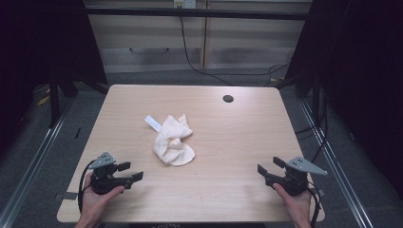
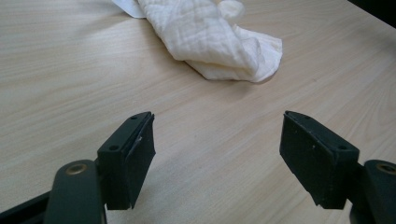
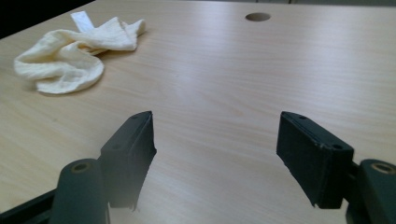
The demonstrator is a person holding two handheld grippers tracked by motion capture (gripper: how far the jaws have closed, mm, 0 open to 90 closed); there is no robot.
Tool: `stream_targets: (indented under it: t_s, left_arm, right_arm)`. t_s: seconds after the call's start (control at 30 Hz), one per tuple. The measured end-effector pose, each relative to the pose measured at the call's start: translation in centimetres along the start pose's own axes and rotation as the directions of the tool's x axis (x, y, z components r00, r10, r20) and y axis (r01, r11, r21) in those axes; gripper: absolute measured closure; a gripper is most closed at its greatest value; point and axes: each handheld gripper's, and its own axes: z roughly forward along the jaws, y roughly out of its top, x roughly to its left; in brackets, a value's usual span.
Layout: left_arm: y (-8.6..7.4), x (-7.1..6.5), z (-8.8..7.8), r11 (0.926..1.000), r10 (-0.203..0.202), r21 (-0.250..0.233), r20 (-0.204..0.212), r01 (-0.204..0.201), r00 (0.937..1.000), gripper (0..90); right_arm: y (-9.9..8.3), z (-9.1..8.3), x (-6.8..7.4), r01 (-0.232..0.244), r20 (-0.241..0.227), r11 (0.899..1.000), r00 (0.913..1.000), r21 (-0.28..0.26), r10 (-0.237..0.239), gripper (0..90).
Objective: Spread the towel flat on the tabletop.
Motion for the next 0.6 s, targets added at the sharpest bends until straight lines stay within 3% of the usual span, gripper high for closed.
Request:
stream_targets:
  t_s: [0.13,0.17,0.3,0.4,0.53,0.6]
  left_arm:
    - [0.0,0.1,0.2,0.9999,-0.012,0.006,0.001,0.012,0.9999,26.4]
    - [0.1,0.2,0.3,0.9998,-0.016,0.009,-0.007,0.016,0.9998,26.3]
    - [0.2,0.2,0.3,0.9997,-0.023,-0.007,-0.018,0.023,0.9996,25.3]
    - [0.4,0.0,0.4,0.9996,-0.028,-0.011,-0.002,0.028,0.9996,23.6]
    - [1.2,-0.3,0.9,0.9994,-0.026,0.023,0.022,0.026,0.9994,23.9]
    - [1.7,-0.5,0.7,0.9998,-0.01,0.018,0.027,0.009,0.9996,23.8]
  right_arm:
    - [-0.1,0.1,0.0,0.006,-0.026,1.0,0.9996,0.012,-0.006,31.4]
    - [-0.2,0.3,0.0,-0.005,-0.062,0.999,0.9981,0.033,0.007,30.9]
    - [-0.3,0.5,-0.2,-0.004,-0.098,0.998,0.9951,0.062,0.01,30.5]
    - [-0.3,0.5,-0.1,-0.009,-0.101,0.998,0.9948,0.059,0.015,30.5]
    - [-0.3,0.8,0.2,0.001,-0.104,0.997,0.9946,0.074,0.007,30.4]
    - [-0.3,0.9,0.3,0.009,-0.109,0.997,0.9941,0.081,0.0,29.7]
